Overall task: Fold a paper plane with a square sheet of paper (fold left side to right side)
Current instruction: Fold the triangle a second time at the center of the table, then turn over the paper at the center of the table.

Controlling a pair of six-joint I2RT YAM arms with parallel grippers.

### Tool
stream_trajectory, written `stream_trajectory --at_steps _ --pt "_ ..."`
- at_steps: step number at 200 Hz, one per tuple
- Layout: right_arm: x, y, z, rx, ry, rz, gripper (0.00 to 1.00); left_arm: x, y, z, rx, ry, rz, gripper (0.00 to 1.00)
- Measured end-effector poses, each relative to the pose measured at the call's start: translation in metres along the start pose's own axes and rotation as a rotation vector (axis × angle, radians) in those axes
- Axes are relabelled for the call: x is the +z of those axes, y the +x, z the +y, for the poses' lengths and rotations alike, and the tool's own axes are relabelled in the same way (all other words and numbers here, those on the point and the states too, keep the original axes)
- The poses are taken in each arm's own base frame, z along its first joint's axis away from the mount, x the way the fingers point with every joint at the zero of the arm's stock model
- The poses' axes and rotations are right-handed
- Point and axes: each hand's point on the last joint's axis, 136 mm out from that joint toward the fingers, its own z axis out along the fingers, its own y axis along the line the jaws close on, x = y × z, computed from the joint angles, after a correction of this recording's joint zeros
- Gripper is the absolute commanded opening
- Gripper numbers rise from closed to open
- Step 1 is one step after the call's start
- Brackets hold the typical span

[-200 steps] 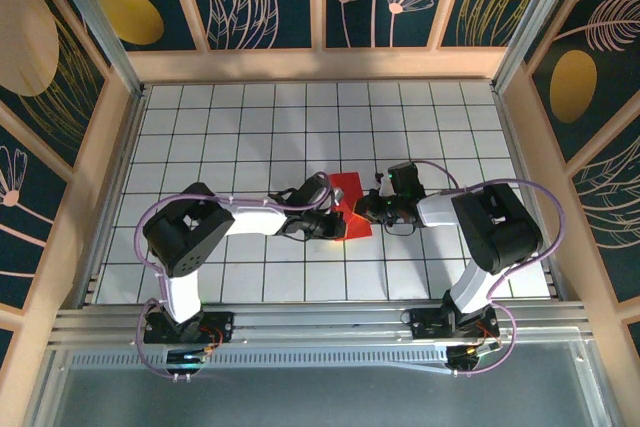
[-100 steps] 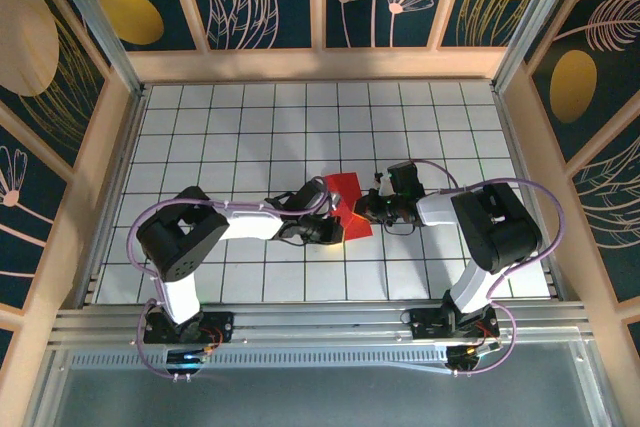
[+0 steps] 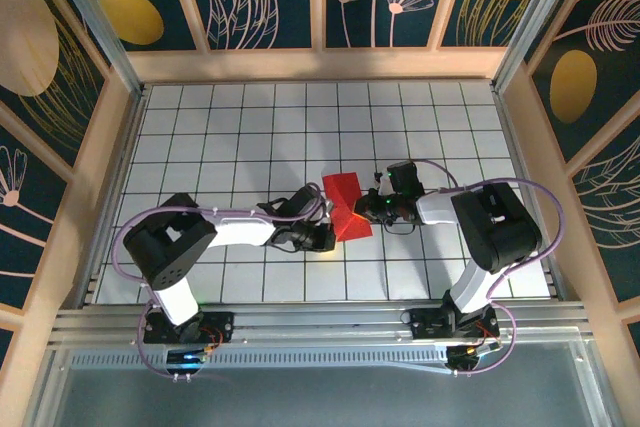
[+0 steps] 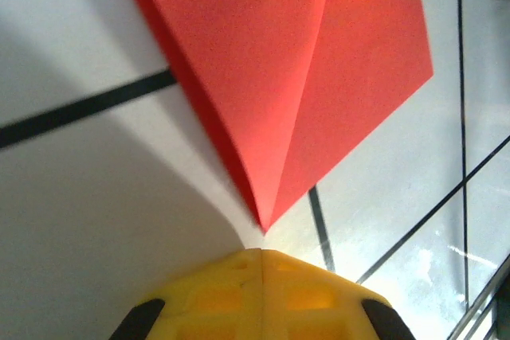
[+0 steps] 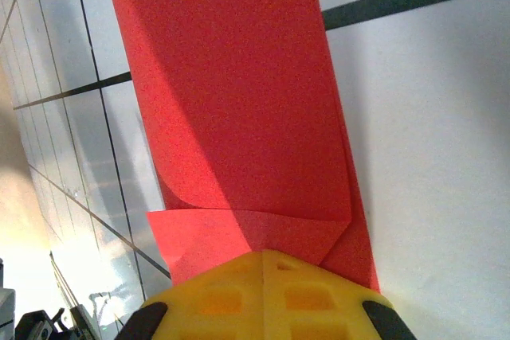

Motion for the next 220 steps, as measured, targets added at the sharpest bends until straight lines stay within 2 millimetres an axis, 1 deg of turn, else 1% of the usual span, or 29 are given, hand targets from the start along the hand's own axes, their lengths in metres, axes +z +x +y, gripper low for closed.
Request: stream_trajectory --at_steps 12,20,27,39,52,58,81,96,108,119,125,129,135,146,164,189,207,220 --pt "0.000 0.000 0.001 0.001 0.001 0.002 0.00 -0.008 0.001 0.001 -0.006 0.001 -0.005 0.00" --pt "0.000 0.000 0.001 0.001 0.002 0.003 0.00 -0.016 -0.003 0.000 -0.011 0.009 -0.024 0.00" --pt "-0.001 0.000 0.002 0.000 0.003 0.002 0.01 -0.024 -0.010 -0.001 -0.016 0.020 -0.049 0.04" --pt "-0.004 -0.001 0.005 -0.002 0.004 -0.005 0.09 -0.037 -0.024 -0.003 -0.025 0.040 -0.098 0.10" --pt "-0.011 -0.005 0.014 -0.019 -0.008 -0.032 0.16 -0.051 -0.039 -0.005 -0.035 0.060 -0.150 0.19" --pt "-0.016 -0.008 0.019 -0.030 -0.016 -0.048 0.19 -0.055 -0.044 -0.005 -0.042 0.066 -0.170 0.22" --pt "-0.036 -0.023 0.044 -0.088 -0.047 -0.128 0.33 -0.061 -0.055 -0.002 -0.056 0.075 -0.202 0.30" --pt "-0.049 -0.031 0.053 -0.118 -0.055 -0.183 0.42 -0.059 -0.059 -0.002 -0.061 0.080 -0.212 0.36" --pt "-0.059 -0.037 0.057 -0.138 -0.054 -0.221 0.52 -0.055 -0.062 -0.001 -0.069 0.079 -0.210 0.39" --pt "-0.068 -0.041 0.057 -0.149 -0.050 -0.260 0.61 -0.049 -0.066 0.000 -0.074 0.074 -0.205 0.43" --pt "-0.073 -0.042 0.055 -0.147 -0.049 -0.275 0.65 -0.045 -0.069 0.000 -0.075 0.070 -0.204 0.44" --pt "-0.075 -0.041 0.054 -0.139 -0.048 -0.282 0.70 -0.044 -0.071 0.000 -0.073 0.068 -0.203 0.45" --pt "-0.079 -0.041 0.051 -0.134 -0.047 -0.294 0.75 -0.041 -0.074 0.000 -0.073 0.065 -0.203 0.45" --pt "-0.085 -0.038 0.046 -0.134 -0.046 -0.310 0.80 -0.035 -0.080 0.000 -0.073 0.055 -0.206 0.46" --pt "-0.092 -0.032 0.039 -0.117 -0.048 -0.324 0.85 -0.027 -0.089 0.000 -0.069 0.044 -0.208 0.46" --pt "-0.099 -0.025 0.032 -0.113 -0.049 -0.343 0.85 -0.016 -0.096 0.002 -0.063 0.033 -0.198 0.44" --pt "-0.103 -0.023 0.030 -0.110 -0.049 -0.350 0.85 -0.010 -0.104 0.000 -0.050 0.031 -0.200 0.38" --pt "-0.105 -0.023 0.030 -0.109 -0.051 -0.355 0.81 -0.006 -0.107 -0.001 -0.040 0.030 -0.200 0.31"
